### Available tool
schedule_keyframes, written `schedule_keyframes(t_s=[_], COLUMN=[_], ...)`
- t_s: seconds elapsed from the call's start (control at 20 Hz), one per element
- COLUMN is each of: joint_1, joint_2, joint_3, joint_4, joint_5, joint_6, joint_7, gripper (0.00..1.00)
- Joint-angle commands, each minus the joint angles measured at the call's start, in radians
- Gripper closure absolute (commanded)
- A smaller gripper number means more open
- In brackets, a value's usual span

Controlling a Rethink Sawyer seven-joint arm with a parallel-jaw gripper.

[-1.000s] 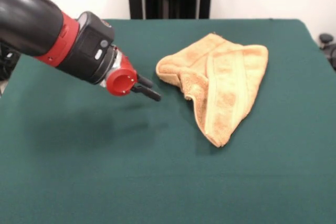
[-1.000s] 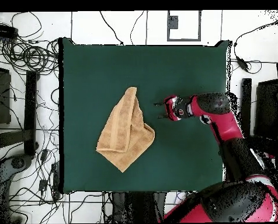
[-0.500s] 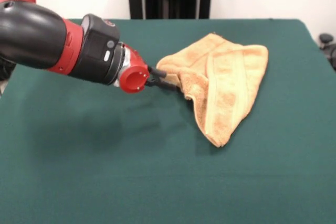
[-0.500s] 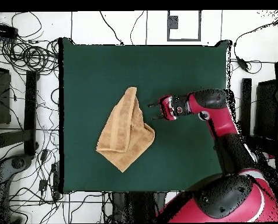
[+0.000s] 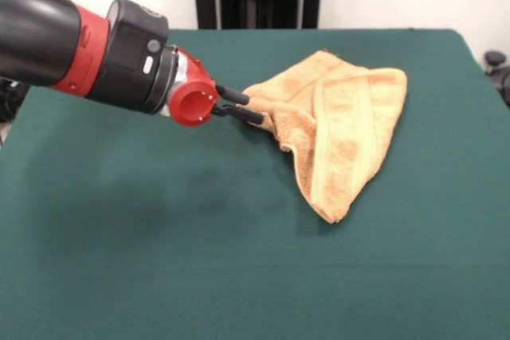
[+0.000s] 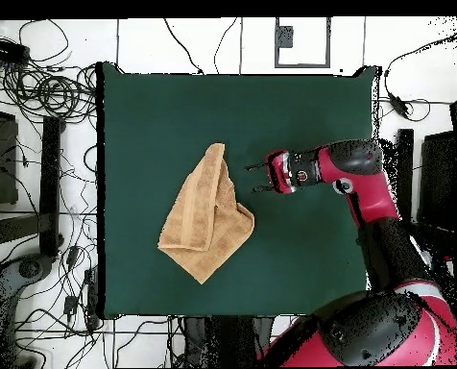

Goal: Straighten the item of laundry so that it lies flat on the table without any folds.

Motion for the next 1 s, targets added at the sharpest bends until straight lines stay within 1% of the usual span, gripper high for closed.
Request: schedule_keyframes(t_s=[0.05,0.1,0.2,0.3,0.4,0.5,0.6,0.7,0.85,1.0], joint_1=[0.066,0.074,0.088,0.093,0.092,0.084,0.079,0.071,0.043,0.035], joint_2=[-0.035,-0.053,-0.039,-0.065,-0.063,-0.069,-0.075,-0.081,-0.083,-0.085], joint_3=[0.060,0.058,0.042,0.042,0.058,0.080,0.102,0.123,0.161,0.173], joint_4=[0.093,0.122,0.094,0.126,0.143,0.168,0.176,0.194,0.250,0.276], joint_5=[0.048,0.040,-0.038,-0.093,-0.124,-0.131,-0.138,-0.132,-0.112,-0.108], joint_6=[0.017,-0.016,-0.090,-0.187,-0.252,-0.287,-0.282,-0.267,-0.303,-0.310], joint_7=[0.133,0.112,0.024,-0.055,-0.104,-0.122,-0.131,-0.130,-0.131,-0.118], gripper=[0.00,0.00,0.00,0.00,0.00,0.00,0.00,0.00,0.00,0.00])
